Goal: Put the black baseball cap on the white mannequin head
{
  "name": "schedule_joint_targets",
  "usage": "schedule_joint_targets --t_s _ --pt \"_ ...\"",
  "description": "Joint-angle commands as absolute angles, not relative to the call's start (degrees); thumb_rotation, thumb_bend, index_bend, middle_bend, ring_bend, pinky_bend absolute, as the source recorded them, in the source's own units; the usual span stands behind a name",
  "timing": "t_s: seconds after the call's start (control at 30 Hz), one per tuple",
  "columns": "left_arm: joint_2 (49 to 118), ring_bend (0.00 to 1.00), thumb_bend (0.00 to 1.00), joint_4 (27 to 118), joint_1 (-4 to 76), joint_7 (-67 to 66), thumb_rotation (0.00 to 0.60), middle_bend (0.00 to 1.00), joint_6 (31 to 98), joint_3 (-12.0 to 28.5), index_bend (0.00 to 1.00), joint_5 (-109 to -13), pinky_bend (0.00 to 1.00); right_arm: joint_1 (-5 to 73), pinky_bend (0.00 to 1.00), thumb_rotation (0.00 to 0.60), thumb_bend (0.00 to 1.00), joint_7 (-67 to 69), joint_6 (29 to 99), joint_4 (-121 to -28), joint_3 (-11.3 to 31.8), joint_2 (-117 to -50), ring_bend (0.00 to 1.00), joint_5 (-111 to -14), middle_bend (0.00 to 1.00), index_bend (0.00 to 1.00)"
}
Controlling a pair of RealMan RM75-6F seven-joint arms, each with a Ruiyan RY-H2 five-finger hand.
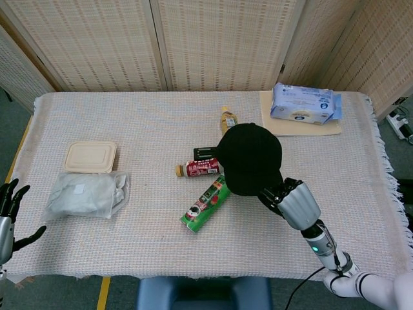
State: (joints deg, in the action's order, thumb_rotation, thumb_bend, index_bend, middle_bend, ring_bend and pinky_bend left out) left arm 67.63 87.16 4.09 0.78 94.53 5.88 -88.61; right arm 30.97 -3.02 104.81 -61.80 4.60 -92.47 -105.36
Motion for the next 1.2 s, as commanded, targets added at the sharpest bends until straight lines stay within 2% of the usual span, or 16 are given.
schedule_joint_targets --t_s 0.03,0.1,0.17,0.3,0.57,0.67,0.73,0.8,0.83,0.9,0.97,1.03,1.07,1.13,1.2 --pt "67.6 0.01 0.15 87.1 4.1 0.8 0.600 0.08 94.5 5.9 0.17 -88.5 0.11 30.6 1.00 0.600 0.36 -2.9 105.0 -61.4 4.7 -92.5 1.00 -105.4 1.00 0.40" --pt "67.6 0.01 0.15 87.0 4.1 0.8 0.600 0.08 94.5 5.9 0.17 -88.4 0.11 30.2 1.00 0.600 0.29 -2.8 105.7 -61.4 4.9 -92.2 1.00 -105.6 1.00 0.24" --pt "67.6 0.01 0.15 87.0 4.1 0.8 0.600 0.08 94.4 6.0 0.17 -88.4 0.11 29.9 1.00 0.600 0.22 -2.8 106.1 -61.5 5.0 -91.7 1.00 -105.7 1.00 0.14" --pt "67.6 0.01 0.15 87.0 4.0 0.8 0.600 0.08 94.6 6.0 0.17 -88.5 0.11 28.6 1.00 0.600 0.10 -3.2 106.6 -63.3 4.8 -89.6 1.00 -105.7 1.00 0.02" --pt "67.8 0.02 0.15 87.1 4.1 0.7 0.600 0.08 94.4 5.8 0.17 -88.7 0.11 23.3 1.00 0.600 0.02 -3.5 107.9 -70.2 2.5 -83.6 1.00 -104.7 1.00 0.00" --pt "67.7 0.02 0.15 87.3 4.1 0.7 0.600 0.08 94.3 5.6 0.16 -88.9 0.11 19.6 1.00 0.600 0.02 -4.2 108.7 -74.1 2.0 -80.8 0.96 -101.9 0.95 0.00" --pt "67.6 0.02 0.15 87.4 4.1 0.7 0.600 0.08 94.2 5.4 0.17 -89.1 0.11 16.8 1.00 0.600 0.02 -6.8 107.6 -77.1 1.6 -78.3 0.87 -98.6 0.85 0.01" --pt "67.5 0.02 0.15 87.6 4.1 0.8 0.600 0.08 94.0 5.2 0.17 -89.3 0.11 14.2 0.97 0.600 0.02 -11.7 104.4 -80.9 0.6 -75.4 0.73 -94.2 0.70 0.03" --pt "67.4 0.02 0.15 87.7 4.1 0.9 0.600 0.08 93.9 5.0 0.17 -89.4 0.11 13.3 0.91 0.600 0.02 -13.6 103.1 -82.7 0.3 -74.3 0.64 -92.5 0.59 0.05" --pt "67.2 0.02 0.15 88.1 4.1 1.0 0.600 0.08 93.3 4.7 0.16 -89.4 0.11 12.0 0.80 0.600 0.02 -14.7 101.8 -84.2 0.7 -73.4 0.53 -89.7 0.48 0.12" --pt "67.0 0.02 0.15 88.4 4.2 0.8 0.600 0.08 92.7 4.5 0.16 -89.2 0.11 10.7 0.70 0.600 0.02 -13.5 100.7 -84.0 0.9 -73.4 0.46 -87.1 0.43 0.16" --pt "66.8 0.02 0.15 88.7 4.3 0.6 0.600 0.08 92.2 4.4 0.16 -89.0 0.11 9.3 0.53 0.600 0.02 -10.7 99.2 -83.6 1.1 -73.3 0.34 -84.5 0.34 0.13" --pt "66.7 0.02 0.15 88.7 4.3 0.7 0.600 0.08 92.1 4.4 0.16 -89.0 0.11 8.8 0.48 0.600 0.02 -9.4 98.7 -83.2 1.1 -73.2 0.29 -83.9 0.30 0.12" --pt "66.5 0.02 0.15 88.9 4.5 1.0 0.600 0.09 91.9 4.4 0.15 -89.1 0.11 8.0 0.40 0.600 0.02 -7.6 97.9 -82.1 1.0 -72.8 0.20 -83.4 0.23 0.09" --pt "66.4 0.01 0.15 88.9 4.5 1.5 0.600 0.09 91.8 4.3 0.15 -89.2 0.11 7.7 0.35 0.600 0.02 -7.5 97.2 -82.3 0.5 -71.3 0.17 -84.2 0.20 0.07"
